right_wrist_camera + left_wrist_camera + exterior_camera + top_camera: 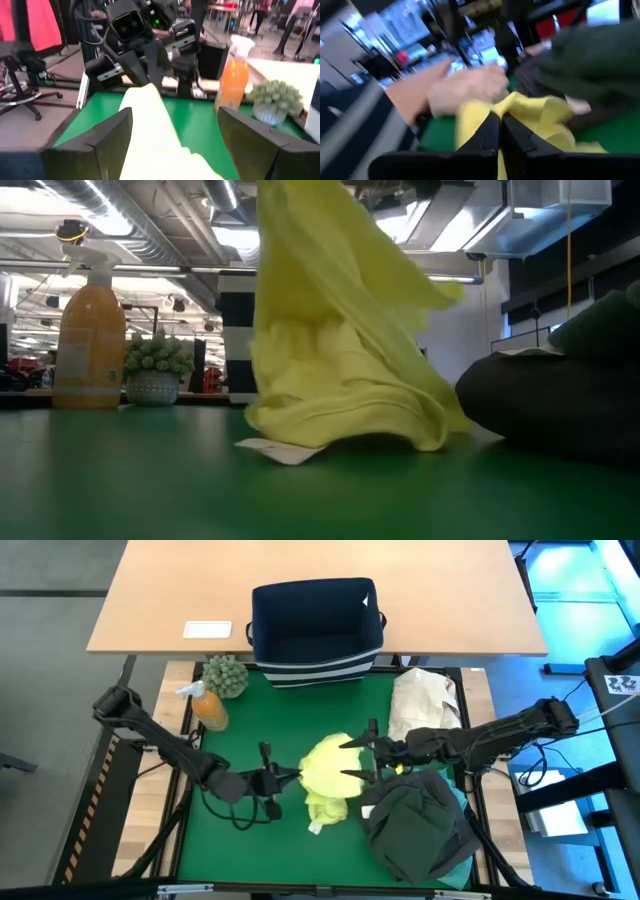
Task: Fold laundry
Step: Fold the yellow shirt on the table
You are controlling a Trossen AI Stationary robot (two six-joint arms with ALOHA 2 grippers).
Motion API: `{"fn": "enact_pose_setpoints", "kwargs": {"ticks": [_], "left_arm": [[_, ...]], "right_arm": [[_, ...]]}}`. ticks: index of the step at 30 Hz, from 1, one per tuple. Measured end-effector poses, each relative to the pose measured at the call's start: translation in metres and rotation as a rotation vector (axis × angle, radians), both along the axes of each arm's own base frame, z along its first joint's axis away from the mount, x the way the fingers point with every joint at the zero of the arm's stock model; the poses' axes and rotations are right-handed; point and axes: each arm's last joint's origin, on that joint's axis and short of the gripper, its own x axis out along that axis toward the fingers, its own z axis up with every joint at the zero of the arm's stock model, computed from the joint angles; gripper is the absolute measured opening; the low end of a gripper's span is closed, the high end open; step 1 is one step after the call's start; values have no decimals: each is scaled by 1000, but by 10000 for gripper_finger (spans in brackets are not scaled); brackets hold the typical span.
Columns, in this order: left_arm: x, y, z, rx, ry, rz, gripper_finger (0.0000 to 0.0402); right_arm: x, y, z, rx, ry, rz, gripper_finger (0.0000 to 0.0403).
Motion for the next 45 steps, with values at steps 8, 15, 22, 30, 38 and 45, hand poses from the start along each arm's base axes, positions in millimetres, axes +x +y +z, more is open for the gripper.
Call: {"fn": "enact_pose_setpoints", "kwargs": {"ticks": [8, 15, 22, 30, 38, 45], "left_arm": [[1, 6, 68, 137, -103, 128, 0], [3, 15, 111, 148, -136, 202, 0], [12, 51, 79, -3, 70, 243, 0], [23, 98, 16, -236, 315, 319, 5], [24, 113, -25, -266, 432, 335, 89], [28, 108, -18, -330, 338, 312, 166]], "right_arm": [[2, 1, 17, 10, -46, 2, 292], [2, 1, 15, 3, -20, 1, 292], [7, 2, 7, -9, 22, -9, 292], [10, 1, 1, -23, 49, -62, 292], [10, 0, 0, -33, 61, -87, 292], [10, 0, -1, -36, 61, -95, 292]]}}
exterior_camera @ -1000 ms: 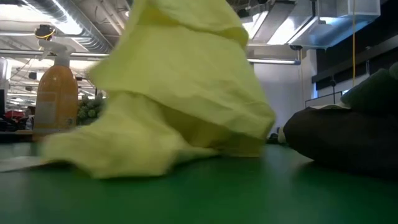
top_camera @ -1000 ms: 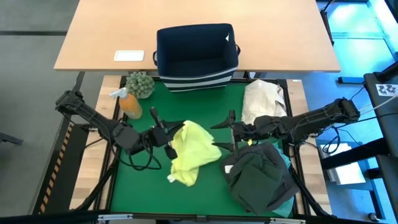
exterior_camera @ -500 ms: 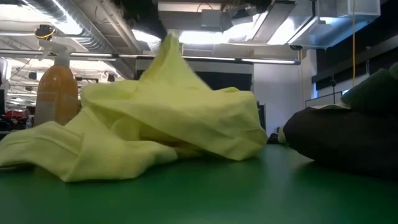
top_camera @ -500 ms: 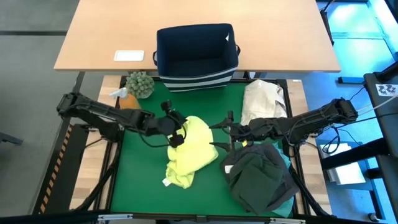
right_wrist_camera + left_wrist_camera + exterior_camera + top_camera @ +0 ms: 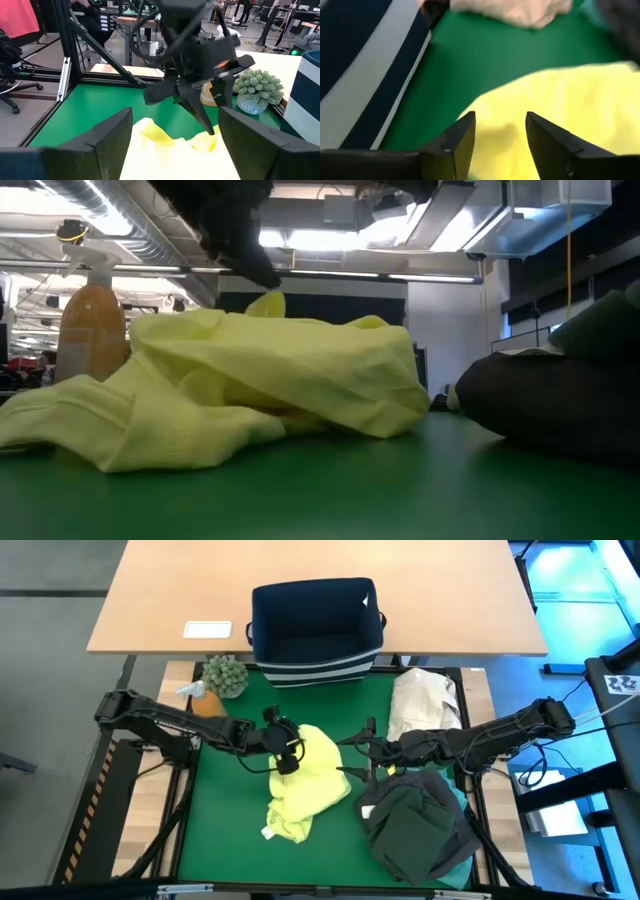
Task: Fold laundry
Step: Fold the yellow shirt on the table
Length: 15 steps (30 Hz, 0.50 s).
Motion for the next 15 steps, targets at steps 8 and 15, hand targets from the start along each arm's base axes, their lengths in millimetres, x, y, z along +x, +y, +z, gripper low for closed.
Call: {"fn": "enact_pose_setpoints", "kwargs": {"ticks": [8, 15], "left_arm": [[0, -13, 35, 136, -90, -33, 181], [0, -15, 39, 108, -87, -74, 182]], "right_arm": [[0, 0, -1, -2, 7, 0, 292], [0, 0, -2, -5, 22, 0, 292]]}}
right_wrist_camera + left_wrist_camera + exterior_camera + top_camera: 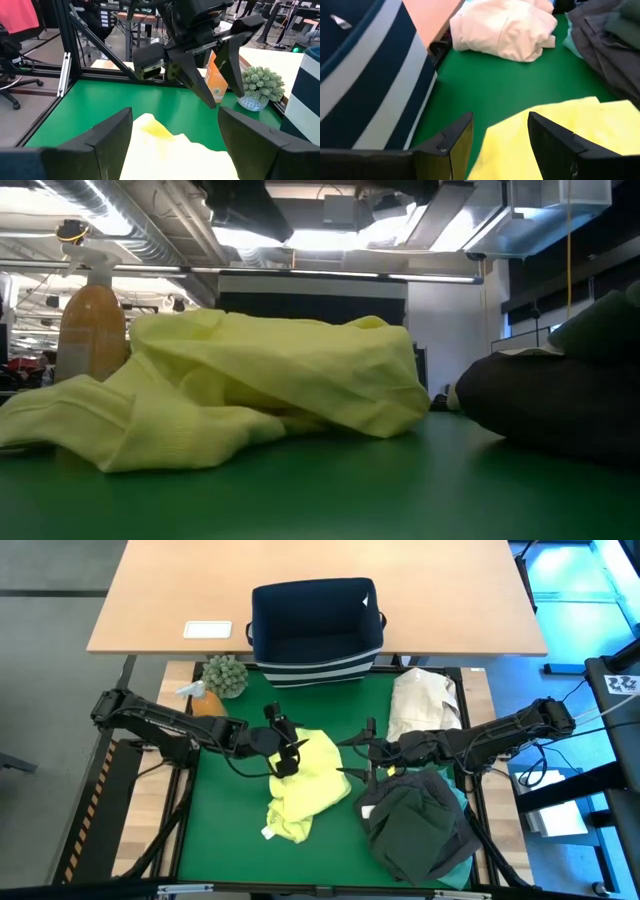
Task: Fold laundry
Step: Fold the yellow shirt on the table
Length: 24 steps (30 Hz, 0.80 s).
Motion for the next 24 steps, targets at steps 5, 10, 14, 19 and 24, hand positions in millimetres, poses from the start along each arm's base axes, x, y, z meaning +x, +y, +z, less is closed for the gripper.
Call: {"fn": "enact_pose_setpoints", "kwargs": {"ticks": [5, 10, 14, 19, 24], "left_arm": [[-2, -13, -2, -105, -27, -11, 182], [-6, -30, -8, -141, -40, -43, 181], [-15, -39, -30, -186, -10, -17, 181], [-25, -49, -60, -263, -37, 14, 180], [-34, -56, -79, -312, -72, 17, 180]], "right_arm": [[0, 0, -2, -6, 22, 0, 292], [-1, 0, -3, -7, 28, 0, 292], [1, 0, -5, -6, 35, 2, 292], [4, 1, -10, -5, 52, 7, 292], [13, 4, -21, -14, 72, 6, 292]]}}
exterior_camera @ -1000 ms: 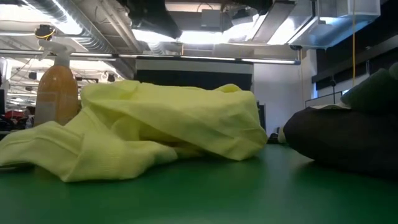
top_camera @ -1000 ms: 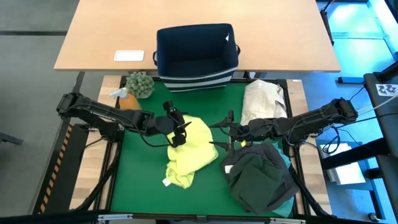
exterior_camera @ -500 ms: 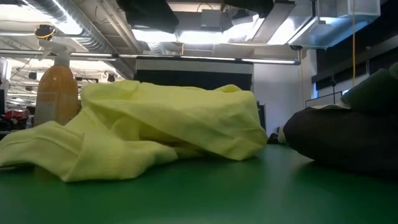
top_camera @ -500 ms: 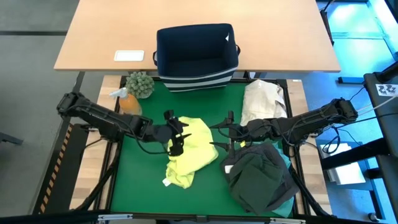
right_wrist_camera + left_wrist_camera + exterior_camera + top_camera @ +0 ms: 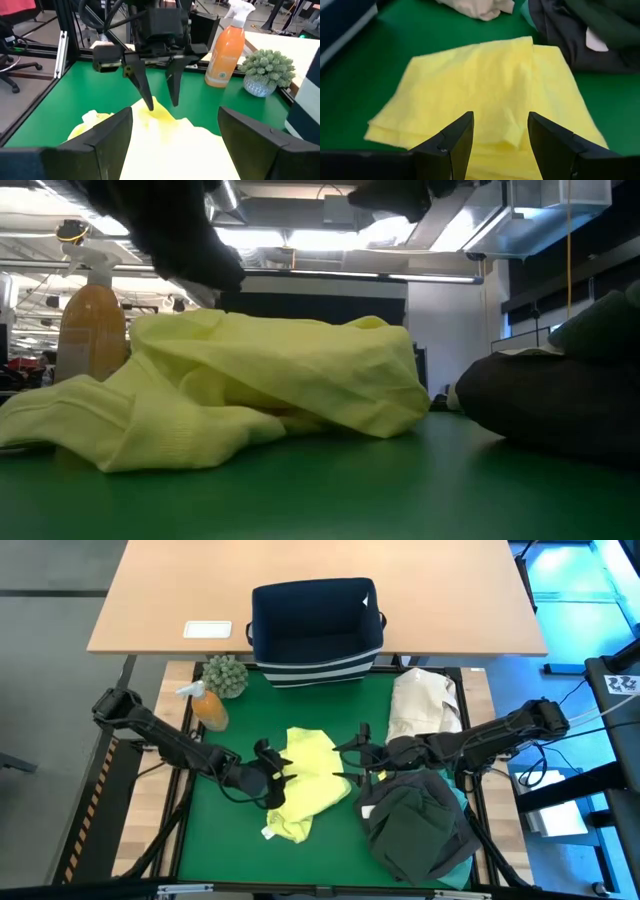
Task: Fold laundry
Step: Fold the yellow shirt on the table
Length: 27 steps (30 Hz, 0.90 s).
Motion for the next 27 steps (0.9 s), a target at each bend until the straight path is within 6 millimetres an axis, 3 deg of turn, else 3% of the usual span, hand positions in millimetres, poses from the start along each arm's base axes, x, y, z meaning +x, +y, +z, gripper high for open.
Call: {"fn": "enact_pose_setpoints", "kwargs": {"ticks": [8, 16, 23, 27], "left_arm": [[-8, -22, -2, -123, -34, -44, 180], [-16, -54, -7, -143, -53, -157, 180], [-11, -72, -37, -160, 12, -182, 180], [-5, -73, -56, -111, 72, -182, 180]], "right_arm": [[15, 4, -6, -72, -90, 42, 292], [14, 8, -21, 19, 48, 158, 292], [27, 12, -55, 50, 174, 148, 292], [34, 14, -75, 41, 237, 145, 292]]}}
